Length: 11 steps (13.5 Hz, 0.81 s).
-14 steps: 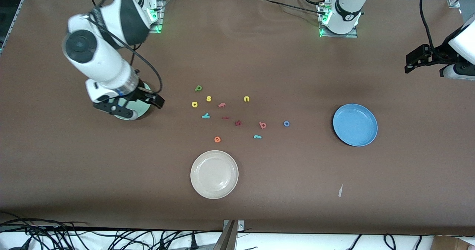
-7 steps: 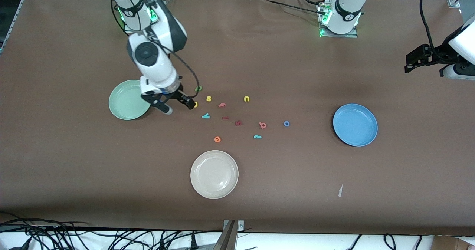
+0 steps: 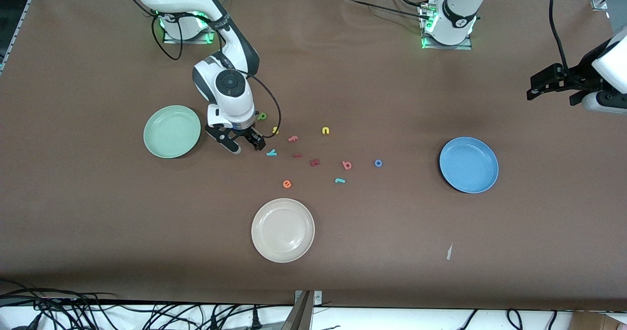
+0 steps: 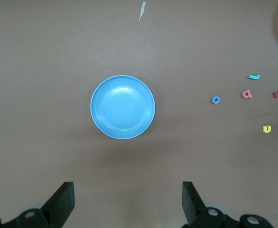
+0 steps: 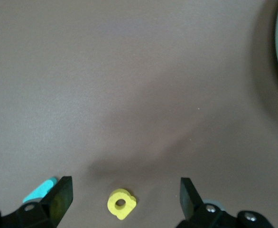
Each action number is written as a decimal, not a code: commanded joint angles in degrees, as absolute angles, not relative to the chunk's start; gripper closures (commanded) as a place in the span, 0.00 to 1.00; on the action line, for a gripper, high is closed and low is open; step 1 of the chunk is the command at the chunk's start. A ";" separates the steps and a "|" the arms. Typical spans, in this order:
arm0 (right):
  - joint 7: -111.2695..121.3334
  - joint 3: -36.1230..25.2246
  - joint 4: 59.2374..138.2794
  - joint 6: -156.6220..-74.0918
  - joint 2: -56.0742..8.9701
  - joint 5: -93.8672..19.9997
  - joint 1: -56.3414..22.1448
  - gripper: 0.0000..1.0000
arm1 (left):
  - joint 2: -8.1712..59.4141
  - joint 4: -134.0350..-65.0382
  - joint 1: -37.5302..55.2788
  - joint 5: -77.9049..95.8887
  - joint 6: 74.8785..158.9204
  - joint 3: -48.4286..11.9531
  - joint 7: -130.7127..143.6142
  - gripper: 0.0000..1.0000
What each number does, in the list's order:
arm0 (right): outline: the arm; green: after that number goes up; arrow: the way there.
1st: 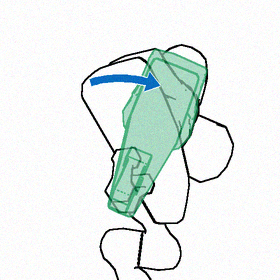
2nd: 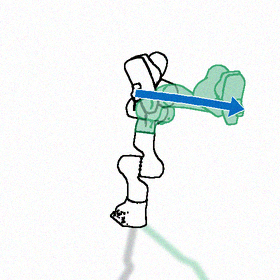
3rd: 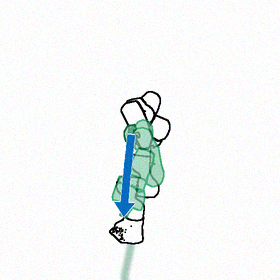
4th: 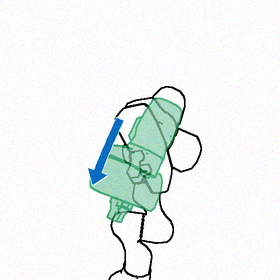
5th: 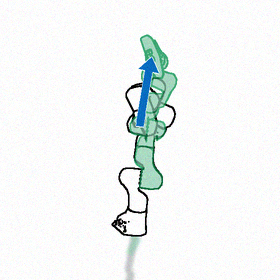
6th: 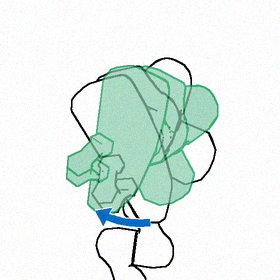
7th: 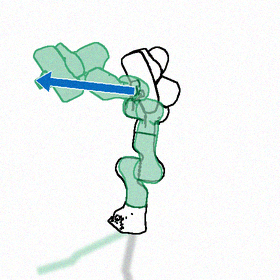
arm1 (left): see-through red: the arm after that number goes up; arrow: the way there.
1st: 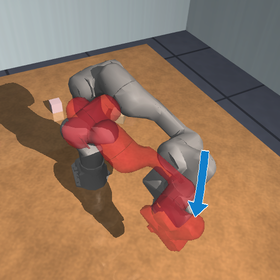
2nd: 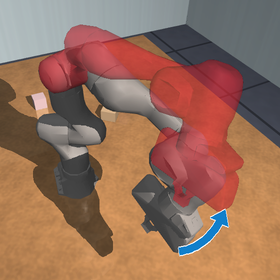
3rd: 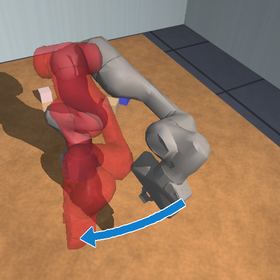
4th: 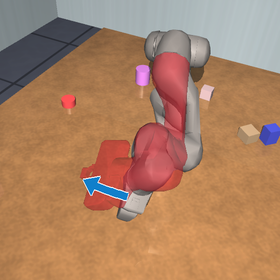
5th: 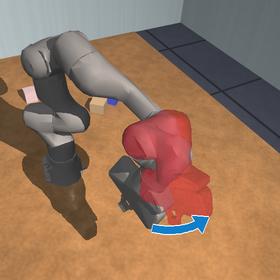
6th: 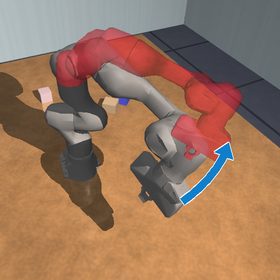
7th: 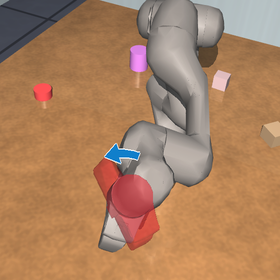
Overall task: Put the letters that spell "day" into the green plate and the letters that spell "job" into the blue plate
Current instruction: 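Reach the right gripper down to the yellow letter a, then grasp the yellow a with the right gripper while the left gripper reaches the blue o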
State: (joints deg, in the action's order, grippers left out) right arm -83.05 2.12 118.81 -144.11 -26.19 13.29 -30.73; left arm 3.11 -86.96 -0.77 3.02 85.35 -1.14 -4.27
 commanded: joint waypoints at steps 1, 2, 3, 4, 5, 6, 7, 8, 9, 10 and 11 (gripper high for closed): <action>-90.86 2.29 117.86 -144.58 -27.33 15.37 -34.00 0.00 | 5.71 -84.38 -0.70 4.57 84.29 -1.06 -4.75 0.00; -90.79 2.20 117.86 -144.32 -27.60 16.42 -35.23 0.00 | 7.45 -84.38 -0.62 5.53 84.55 -1.05 -4.66 0.00; -90.79 2.11 117.51 -144.32 -28.73 17.91 -35.77 0.00 | 7.99 -84.37 -0.35 6.32 84.72 -1.40 -4.66 0.00; -90.79 1.94 117.42 -144.32 -29.26 18.54 -35.25 0.00 | 8.61 -84.55 0.17 7.55 85.51 -1.49 -4.66 0.00; -90.70 1.76 117.60 -144.23 -29.79 18.54 -34.55 0.00 | 9.48 -85.07 1.31 8.60 87.61 -1.49 -4.66 0.00; -90.96 1.76 117.51 -144.32 -30.40 18.46 -33.84 0.01 | 10.19 -85.86 2.19 8.70 88.84 -1.49 -4.66 0.00; -90.97 1.76 117.51 -144.32 -30.58 18.20 -33.66 0.05 | 11.15 -86.30 3.85 8.79 89.90 -1.49 -4.57 0.00; -90.18 1.76 117.42 -144.32 -30.50 18.02 -33.23 0.31 | 12.55 -86.57 5.26 8.53 92.09 -1.49 -4.57 0.00; -90.18 1.76 117.16 -144.32 -30.50 17.76 -32.87 0.52 | 13.53 -87.53 6.14 8.44 94.37 -1.41 -4.57 0.00; -90.35 1.84 117.16 -144.32 -30.50 17.67 -32.87 0.56 | 14.58 -88.50 7.28 8.35 96.31 -1.41 -4.66 0.00; -90.61 2.02 117.16 -144.32 -30.59 17.67 -32.87 0.56 | 15.89 -88.77 8.77 8.18 97.55 -1.41 -4.57 0.00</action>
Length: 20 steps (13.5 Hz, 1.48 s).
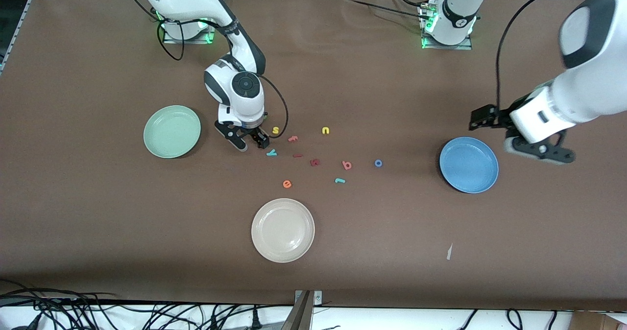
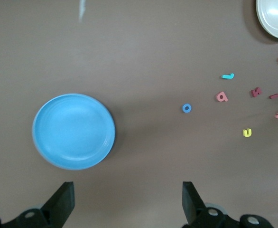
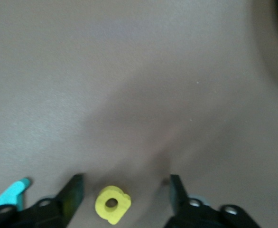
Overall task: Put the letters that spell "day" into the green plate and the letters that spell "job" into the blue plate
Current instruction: 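Grasp the yellow a with the right gripper while the left gripper reaches the blue o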
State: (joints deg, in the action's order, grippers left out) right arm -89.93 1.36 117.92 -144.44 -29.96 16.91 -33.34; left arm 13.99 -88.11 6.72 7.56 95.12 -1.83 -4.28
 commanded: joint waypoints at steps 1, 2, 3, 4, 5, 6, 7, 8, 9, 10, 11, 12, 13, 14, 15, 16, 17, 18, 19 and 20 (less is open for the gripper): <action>-90.79 2.11 117.16 -144.32 -30.59 17.58 -33.05 0.56 | 18.17 -88.86 10.36 8.00 98.95 -1.32 -4.48 0.00; -90.88 2.11 117.16 -144.40 -30.59 17.49 -33.05 0.56 | 20.02 -88.86 11.85 7.91 100.18 -0.97 -4.48 0.00; -90.88 2.20 117.16 -144.67 -30.59 16.45 -33.13 0.55 | 21.69 -89.03 12.82 7.91 101.33 -0.53 -4.48 0.00; -90.79 2.20 117.16 -144.75 -30.59 15.30 -33.31 0.55 | 24.58 -89.29 14.14 7.91 102.47 -0.27 -4.48 0.00; -90.53 2.20 117.25 -144.67 -30.59 15.21 -33.40 0.55 | 27.31 -89.30 15.54 8.08 102.83 0.87 -4.66 0.00; -90.18 2.20 117.33 -144.67 -30.59 15.21 -33.31 0.55 | 27.94 -89.30 15.99 8.35 103.44 1.66 -4.75 0.00; -90.18 2.20 117.33 -144.67 -30.59 15.21 -33.31 0.54 | 28.82 -89.30 16.87 8.44 104.93 1.76 -4.66 0.00; -90.18 2.28 117.33 -144.75 -30.59 15.21 -33.40 0.54 | 29.70 -89.30 17.57 8.52 105.99 1.76 -4.14 0.00; -90.18 2.37 117.33 -144.76 -30.59 15.21 -33.40 0.54 | 30.58 -89.30 18.62 8.61 107.48 1.76 -3.61 0.00; -90.18 2.81 117.33 -144.67 -30.59 15.12 -33.40 0.54 | 31.54 -89.38 19.59 8.61 109.32 1.76 -2.65 0.01; -90.18 3.25 117.33 -144.67 -30.59 15.12 -33.40 0.54 | 32.25 -89.65 20.47 8.70 111.42 1.76 -0.90 0.01; -90.18 3.34 117.42 -144.67 -30.59 15.12 -33.40 0.54 | 32.60 -91.30 21.35 8.70 115.10 1.76 0.86 0.01; -90.18 3.43 117.42 -144.67 -30.59 15.12 -33.40 0.54 | 32.43 -94.97 22.14 8.70 121.23 1.76 1.84 0.01; -90.18 3.43 117.51 -144.67 -30.59 15.12 -33.49 0.54 | 32.17 -98.66 22.32 8.70 127.47 1.67 2.02 0.01; -89.83 3.34 117.60 -144.67 -30.59 15.12 -33.40 0.54 | 32.17 -101.57 22.76 8.79 131.97 1.67 2.11 0.01; -89.74 3.34 117.60 -144.75 -30.59 15.12 -33.31 0.55 | 32.17 -102.91 23.55 9.31 134.27 1.67 2.37 0.01; -89.74 3.34 117.60 -144.76 -30.59 15.12 -33.22 0.65 | 32.25 -103.62 24.25 10.97 135.69 1.67 3.42 0.01; -89.48 3.34 117.60 -144.67 -30.59 15.12 -33.14 0.78 | 32.43 -104.49 24.78 12.20 137.70 1.67 4.21 0.01; -89.04 3.34 117.60 -144.49 -30.50 15.12 -33.22 0.84 | 32.52 -105.89 25.13 12.22 140.16 1.67 4.22 0.01; -88.95 3.25 117.51 -144.41 -30.24 15.12 -33.22 0.84 | 32.52 -107.56 25.57 12.30 142.45 1.58 4.22 0.01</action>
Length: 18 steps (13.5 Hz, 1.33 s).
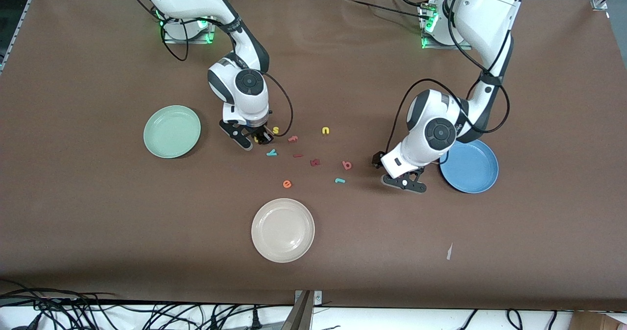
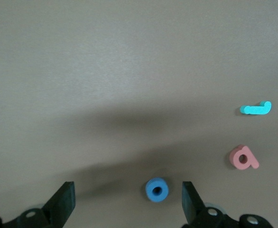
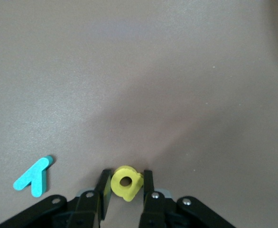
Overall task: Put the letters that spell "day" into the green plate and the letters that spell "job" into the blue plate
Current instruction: 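Grasp the yellow a with the right gripper while the left gripper reaches the blue o, then drop the yellow a on the green plate while the left gripper grasps the blue o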
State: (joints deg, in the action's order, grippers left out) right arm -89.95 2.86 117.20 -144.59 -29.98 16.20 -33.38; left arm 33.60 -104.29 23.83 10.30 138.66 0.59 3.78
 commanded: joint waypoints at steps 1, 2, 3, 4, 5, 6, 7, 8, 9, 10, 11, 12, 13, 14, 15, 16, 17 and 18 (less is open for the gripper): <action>-88.60 3.25 117.34 -144.32 -29.80 15.12 -33.14 0.84 | 32.61 -109.06 26.19 12.30 143.95 1.58 4.22 0.01; -86.68 2.99 117.25 -143.71 -29.01 15.03 -32.96 0.84 | 32.61 -109.77 26.63 12.30 144.83 1.58 4.31 0.01; -83.27 2.38 117.16 -141.53 -27.70 15.03 -32.44 0.84 | 32.96 -110.04 26.80 12.39 144.93 1.58 4.31 0.01; -78.71 1.42 117.07 -138.55 -25.95 14.77 -31.39 0.84 | 33.13 -110.30 27.24 12.39 145.02 1.58 4.31 0.01; -72.31 1.32 117.16 -135.64 -24.27 14.68 -29.55 0.84 | 33.31 -110.30 27.51 12.39 145.02 1.58 4.39 0.01; -66.85 0.97 117.16 -133.09 -22.87 14.68 -27.62 0.84 | 33.40 -110.30 27.77 12.39 145.02 1.58 4.39 0.01; -60.79 0.27 117.16 -131.07 -21.55 14.68 -25.60 0.84 | 33.40 -110.30 28.03 12.39 145.02 1.58 4.39 0.02; -54.64 -1.04 117.51 -130.35 -20.66 14.68 -24.18 0.84 | 33.57 -110.30 28.47 12.39 145.02 1.58 4.39 0.04; -48.75 -3.40 117.94 -130.25 -20.05 14.50 -23.47 0.83 | 33.92 -110.30 28.74 12.39 145.02 1.58 4.39 0.07; -43.04 -5.78 119.08 -130.34 -19.60 13.46 -23.47 0.83 | 34.27 -110.30 28.83 12.39 145.11 1.58 4.39 0.10; -38.80 -7.98 120.40 -130.78 -19.43 12.23 -23.47 0.83 | 34.45 -110.30 28.83 12.39 145.72 1.58 4.39 0.11; -35.45 -9.91 121.98 -131.56 -19.08 11.09 -23.47 0.83 | 34.63 -110.30 28.83 12.31 146.07 1.58 4.39 0.12; -32.98 -11.41 124.08 -132.88 -18.46 10.12 -23.47 0.83 | 34.72 -110.30 28.83 12.30 146.25 1.58 4.39 0.17; -31.57 -12.90 127.58 -136.37 -17.94 9.59 -23.47 0.83 | 34.80 -110.30 28.83 12.30 146.25 1.58 4.39 0.23; -30.33 -14.22 130.92 -141.10 -17.84 9.49 -23.47 0.80 | 34.80 -110.30 28.83 12.30 146.16 1.58 4.39 0.28; -29.97 -14.93 132.70 -143.68 -18.02 9.49 -23.47 0.46 | 34.89 -110.30 28.83 12.22 146.25 1.58 4.39 0.34; -30.06 -14.94 132.80 -143.70 -18.19 9.41 -23.47 0.01 | 34.89 -110.30 28.83 12.13 146.25 1.58 4.39 0.41; -30.06 -14.94 132.72 -143.53 -18.02 9.40 -23.47 0.00 | 34.89 -110.30 28.83 12.13 146.25 1.58 4.39 0.43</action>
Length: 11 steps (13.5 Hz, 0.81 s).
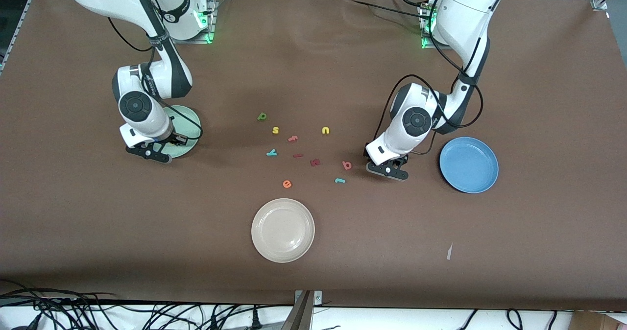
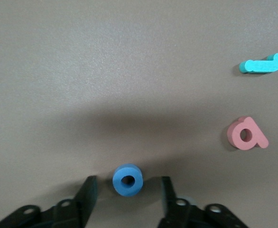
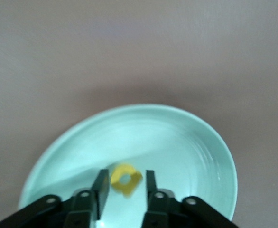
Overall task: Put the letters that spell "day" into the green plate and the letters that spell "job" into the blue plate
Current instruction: 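Drop the yellow a on the green plate while the left gripper grasps the blue o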
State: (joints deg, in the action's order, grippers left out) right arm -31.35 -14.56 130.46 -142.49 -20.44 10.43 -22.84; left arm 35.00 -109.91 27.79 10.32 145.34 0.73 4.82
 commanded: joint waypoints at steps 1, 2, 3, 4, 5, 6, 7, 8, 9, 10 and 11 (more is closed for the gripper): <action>-30.23 -14.68 132.54 -143.35 -17.50 9.40 -23.47 0.00 | 34.98 -110.30 28.83 12.13 146.25 1.58 4.39 0.43; -30.41 -14.24 132.02 -142.74 -16.45 9.40 -23.64 0.00 | 34.98 -110.30 28.83 12.22 146.25 1.58 4.39 0.43; -30.85 -12.85 130.79 -141.95 -16.09 9.32 -23.64 0.00 | 34.98 -110.22 28.83 12.22 146.25 1.58 4.39 0.46; -30.85 -11.00 128.78 -140.73 -16.00 9.32 -23.64 0.00 | 35.07 -110.21 28.83 12.22 146.25 1.58 4.39 0.53; -30.85 -8.46 125.89 -139.15 -16.34 9.23 -23.73 0.00 | 35.16 -110.13 28.92 12.22 146.25 1.58 4.39 0.61; -31.02 -6.09 121.77 -136.87 -17.04 8.01 -23.99 0.00 | 35.33 -110.13 28.83 12.22 146.25 1.58 4.39 0.67; -32.24 -4.59 116.86 -134.24 -18.79 5.13 -24.17 0.00 | 35.42 -109.95 28.92 12.22 146.25 1.58 4.39 0.72; -34.87 -3.35 111.50 -131.34 -21.59 1.53 -24.26 0.00 | 35.51 -109.95 28.92 12.22 146.25 1.58 4.39 0.72; -37.85 -2.38 106.49 -128.44 -24.23 -0.77 -24.34 0.00 | 35.59 -109.86 28.92 12.22 146.25 1.58 4.39 0.72; -40.75 -1.85 102.52 -127.10 -26.87 -1.40 -25.04 0.00 | 35.51 -109.78 28.92 12.13 146.25 1.58 4.31 0.77; -44.87 -1.50 99.52 -127.00 -29.33 -1.49 -26.01 0.00 | 35.51 -109.78 28.92 12.04 146.25 1.58 4.31 0.82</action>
State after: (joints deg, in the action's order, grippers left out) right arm -39.37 -2.11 108.74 -129.29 -21.55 0.07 -25.18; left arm 34.88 -109.85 27.84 10.32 145.47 1.13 4.83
